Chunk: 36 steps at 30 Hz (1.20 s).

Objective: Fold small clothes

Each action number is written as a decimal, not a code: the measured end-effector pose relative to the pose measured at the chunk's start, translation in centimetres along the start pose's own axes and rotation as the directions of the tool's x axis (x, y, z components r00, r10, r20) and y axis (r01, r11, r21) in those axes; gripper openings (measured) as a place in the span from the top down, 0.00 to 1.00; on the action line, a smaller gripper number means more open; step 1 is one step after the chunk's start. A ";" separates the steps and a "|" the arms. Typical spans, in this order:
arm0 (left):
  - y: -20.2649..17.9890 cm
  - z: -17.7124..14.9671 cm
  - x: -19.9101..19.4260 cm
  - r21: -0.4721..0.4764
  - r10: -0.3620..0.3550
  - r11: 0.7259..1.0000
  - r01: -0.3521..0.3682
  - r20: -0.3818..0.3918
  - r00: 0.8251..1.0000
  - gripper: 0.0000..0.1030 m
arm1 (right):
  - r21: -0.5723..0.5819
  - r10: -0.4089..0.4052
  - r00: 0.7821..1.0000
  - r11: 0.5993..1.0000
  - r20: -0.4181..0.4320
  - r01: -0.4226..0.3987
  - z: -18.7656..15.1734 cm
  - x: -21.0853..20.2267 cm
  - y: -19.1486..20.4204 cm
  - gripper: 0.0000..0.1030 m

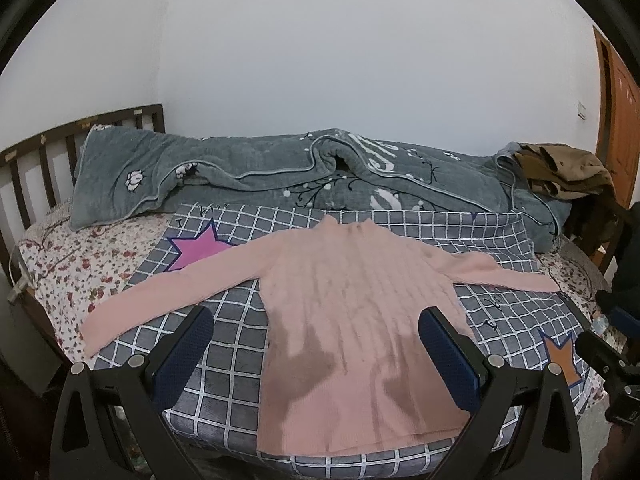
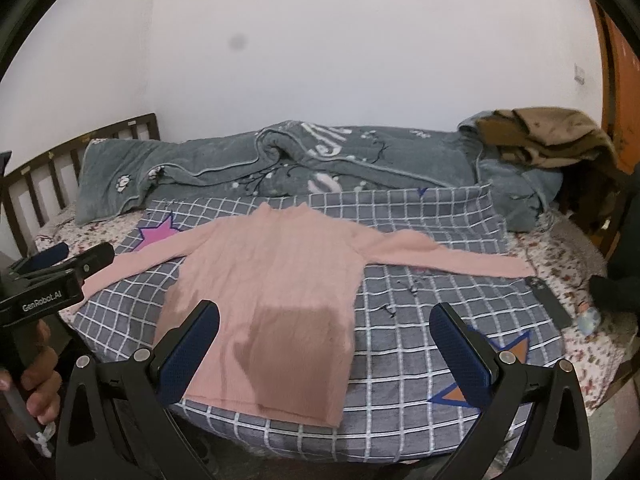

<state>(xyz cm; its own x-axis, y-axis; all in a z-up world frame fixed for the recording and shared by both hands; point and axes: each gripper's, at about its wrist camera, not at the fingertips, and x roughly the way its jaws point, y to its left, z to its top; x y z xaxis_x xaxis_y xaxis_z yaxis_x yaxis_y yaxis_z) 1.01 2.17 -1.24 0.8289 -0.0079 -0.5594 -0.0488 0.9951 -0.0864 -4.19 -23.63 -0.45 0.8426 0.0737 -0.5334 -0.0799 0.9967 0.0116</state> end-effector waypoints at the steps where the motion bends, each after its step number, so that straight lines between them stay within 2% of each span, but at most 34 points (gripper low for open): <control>1: 0.3 -0.2 0.3 -0.011 -0.001 1.000 0.001 -0.006 1.000 0.00 | 0.000 0.000 1.000 1.000 -0.005 0.000 -0.2 0.3 0.0 0.00; 4: 1.3 -0.8 1.7 -0.042 0.012 0.999 -0.013 -0.029 1.000 0.00 | -0.016 -0.010 1.000 1.000 -0.024 0.010 -0.8 1.4 0.1 0.00; 8: 3.3 -1.8 3.8 -0.038 0.054 0.998 -0.056 -0.050 0.997 0.00 | -0.019 -0.033 0.998 0.999 -0.049 0.032 -1.5 3.3 0.3 0.00; 14: 7.4 -3.6 7.2 -0.074 0.095 0.992 -0.102 -0.086 0.992 0.00 | 0.003 -0.023 0.993 1.000 -0.116 0.024 -2.4 6.9 0.5 0.00; 17: 9.7 -4.4 8.8 -0.122 0.109 0.985 -0.122 -0.110 0.988 0.00 | 0.023 0.003 0.991 1.000 -0.135 0.000 -2.7 8.5 0.4 0.00; 20: 12.4 -5.3 10.0 -0.175 0.174 0.966 -0.192 -0.115 0.978 0.00 | 0.029 0.042 0.989 0.999 -0.142 -0.038 -2.8 10.0 0.3 0.00; 25: 17.0 -6.0 12.6 -0.278 0.175 0.937 -0.212 -0.153 0.973 0.01 | -0.039 0.016 0.995 0.999 -0.101 -0.020 -2.7 12.3 0.9 0.00; 29: 19.7 -6.2 14.1 -0.340 0.176 0.915 -0.218 -0.151 0.973 0.01 | -0.038 0.061 0.997 0.997 -0.051 -0.063 -2.4 13.7 0.8 0.00; 32: 21.9 -6.6 15.1 -0.388 0.178 0.893 -0.228 -0.161 0.971 0.01 | -0.046 0.051 0.995 0.997 -0.090 -0.055 -1.8 15.8 1.2 0.00; 36: 24.9 -7.4 15.9 -0.496 0.181 0.839 -0.225 -0.136 0.974 0.02 | -0.067 0.059 0.988 0.995 -0.142 -0.069 -1.4 19.1 2.1 0.00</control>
<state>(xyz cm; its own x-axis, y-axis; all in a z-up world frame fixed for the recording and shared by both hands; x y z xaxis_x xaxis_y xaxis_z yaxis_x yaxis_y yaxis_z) 8.85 26.10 -18.36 0.7230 0.1588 -0.6723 -0.5038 0.7871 -0.3558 11.04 -20.19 -11.78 0.7524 0.1269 -0.6464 -0.1732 0.9849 -0.0082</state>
